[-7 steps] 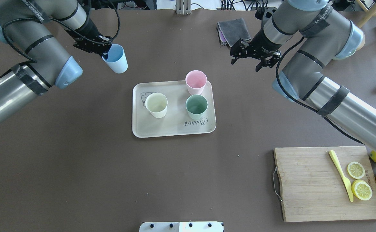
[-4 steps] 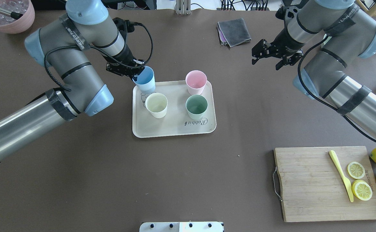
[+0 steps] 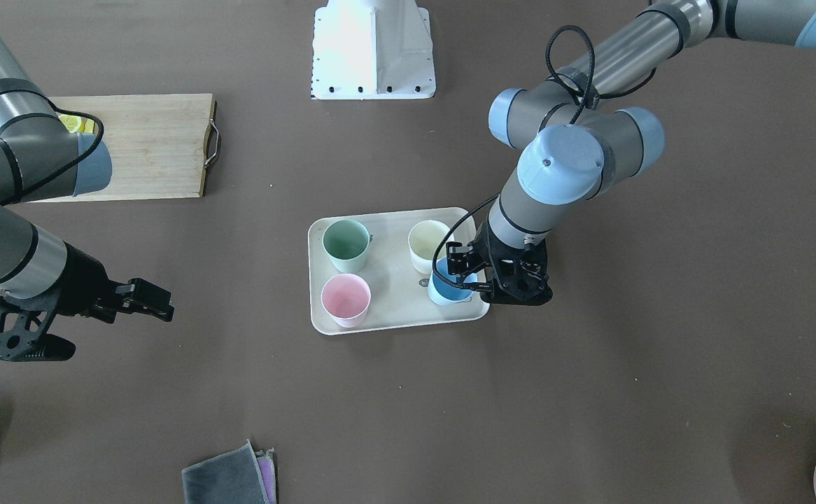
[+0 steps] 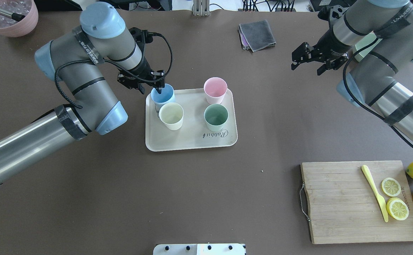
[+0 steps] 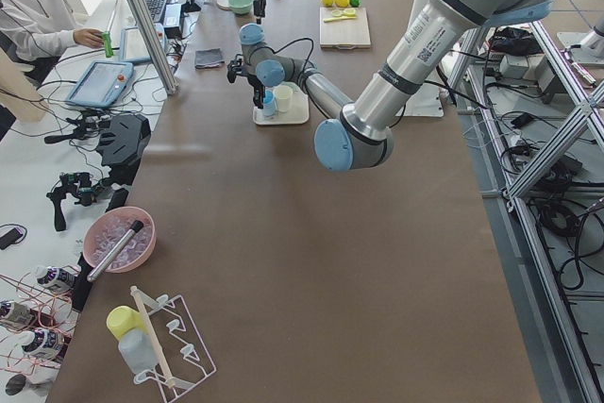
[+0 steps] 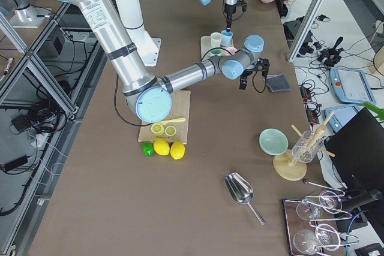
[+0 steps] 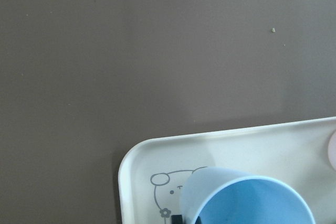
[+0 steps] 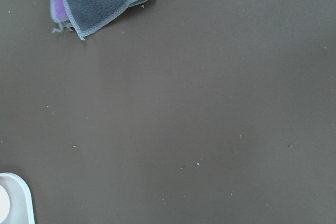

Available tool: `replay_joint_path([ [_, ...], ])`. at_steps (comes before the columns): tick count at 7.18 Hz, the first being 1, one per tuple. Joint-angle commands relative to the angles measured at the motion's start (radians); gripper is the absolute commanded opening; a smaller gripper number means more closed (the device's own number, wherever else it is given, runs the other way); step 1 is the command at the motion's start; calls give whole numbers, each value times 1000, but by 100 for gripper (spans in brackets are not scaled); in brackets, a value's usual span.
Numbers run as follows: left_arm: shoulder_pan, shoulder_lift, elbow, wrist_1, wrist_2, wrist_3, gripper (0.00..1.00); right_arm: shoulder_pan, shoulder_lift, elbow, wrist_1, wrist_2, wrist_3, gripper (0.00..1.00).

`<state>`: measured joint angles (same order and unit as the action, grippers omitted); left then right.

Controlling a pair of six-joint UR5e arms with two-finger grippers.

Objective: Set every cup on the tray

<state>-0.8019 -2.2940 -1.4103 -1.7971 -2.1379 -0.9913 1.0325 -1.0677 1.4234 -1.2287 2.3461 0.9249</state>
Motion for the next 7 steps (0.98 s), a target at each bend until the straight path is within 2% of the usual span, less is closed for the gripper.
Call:
replay_joint_path([
  [1, -69, 100, -85, 7, -19, 92, 98, 38, -37, 6, 0, 12, -53, 99],
  [3, -196, 281, -218, 13, -109, 300, 98, 130, -131, 22, 0, 42, -232, 99],
  [7, -388, 578, -346, 61, -112, 736, 98, 312, -340, 28, 0, 52, -622, 100],
])
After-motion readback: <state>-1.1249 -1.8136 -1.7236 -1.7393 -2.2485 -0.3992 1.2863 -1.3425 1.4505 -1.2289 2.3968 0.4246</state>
